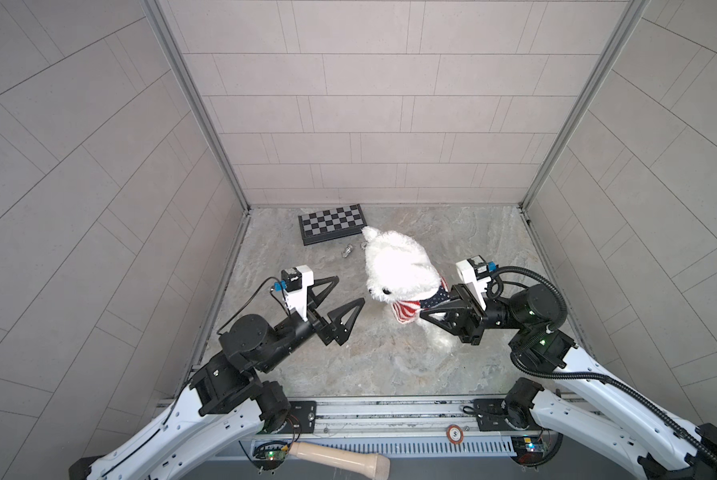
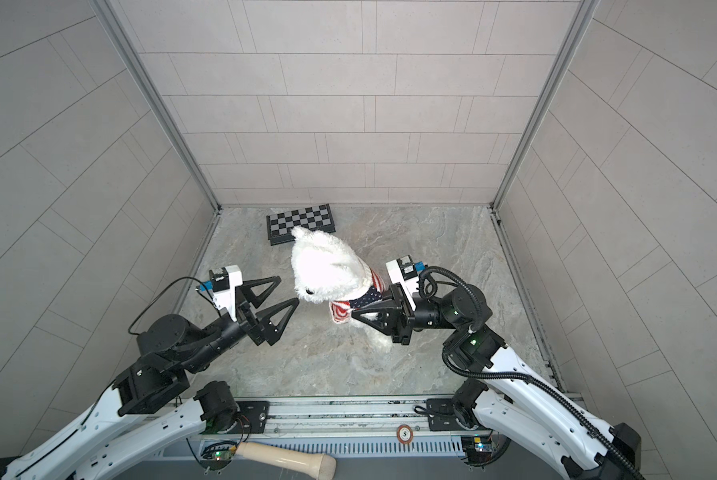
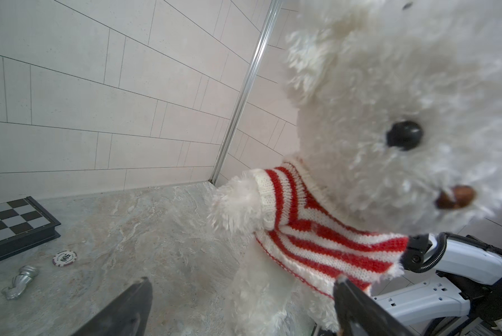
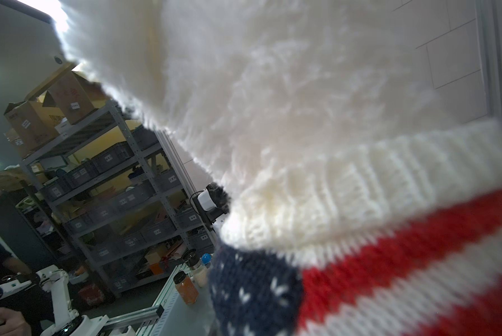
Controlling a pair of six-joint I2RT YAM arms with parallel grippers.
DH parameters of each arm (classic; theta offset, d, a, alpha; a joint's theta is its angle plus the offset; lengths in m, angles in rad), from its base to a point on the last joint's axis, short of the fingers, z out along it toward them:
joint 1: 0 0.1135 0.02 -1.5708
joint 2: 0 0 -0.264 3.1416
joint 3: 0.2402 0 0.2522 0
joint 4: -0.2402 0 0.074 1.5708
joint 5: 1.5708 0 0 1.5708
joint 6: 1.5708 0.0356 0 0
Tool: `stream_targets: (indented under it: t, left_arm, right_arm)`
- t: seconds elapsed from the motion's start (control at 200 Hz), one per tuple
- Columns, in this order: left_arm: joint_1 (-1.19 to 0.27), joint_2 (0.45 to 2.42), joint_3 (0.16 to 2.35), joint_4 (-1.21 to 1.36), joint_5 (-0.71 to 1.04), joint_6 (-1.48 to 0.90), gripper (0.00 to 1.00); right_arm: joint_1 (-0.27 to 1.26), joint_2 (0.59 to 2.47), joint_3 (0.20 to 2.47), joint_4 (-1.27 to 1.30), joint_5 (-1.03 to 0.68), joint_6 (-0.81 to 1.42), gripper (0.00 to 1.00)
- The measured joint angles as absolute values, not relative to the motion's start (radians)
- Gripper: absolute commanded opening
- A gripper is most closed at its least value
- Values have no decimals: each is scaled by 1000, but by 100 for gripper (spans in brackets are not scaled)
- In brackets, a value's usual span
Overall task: Dress the teddy bear
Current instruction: 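Hold the bear upright with the right gripper while the left gripper approaches its sleeve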
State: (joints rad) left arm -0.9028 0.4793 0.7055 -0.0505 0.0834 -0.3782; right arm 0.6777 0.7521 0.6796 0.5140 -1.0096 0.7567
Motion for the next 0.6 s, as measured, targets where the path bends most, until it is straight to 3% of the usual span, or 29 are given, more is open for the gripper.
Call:
stream_targets:
  t: [0.27,0.601]
  left_arm:
    - [-902,521,707,32,260,-336,99]
    - [-902,564,746,73,326,-279,99]
  right_arm:
    - [680,748,680,606,-1069,812,0]
    - [723,772,680,723,-1126,877,0]
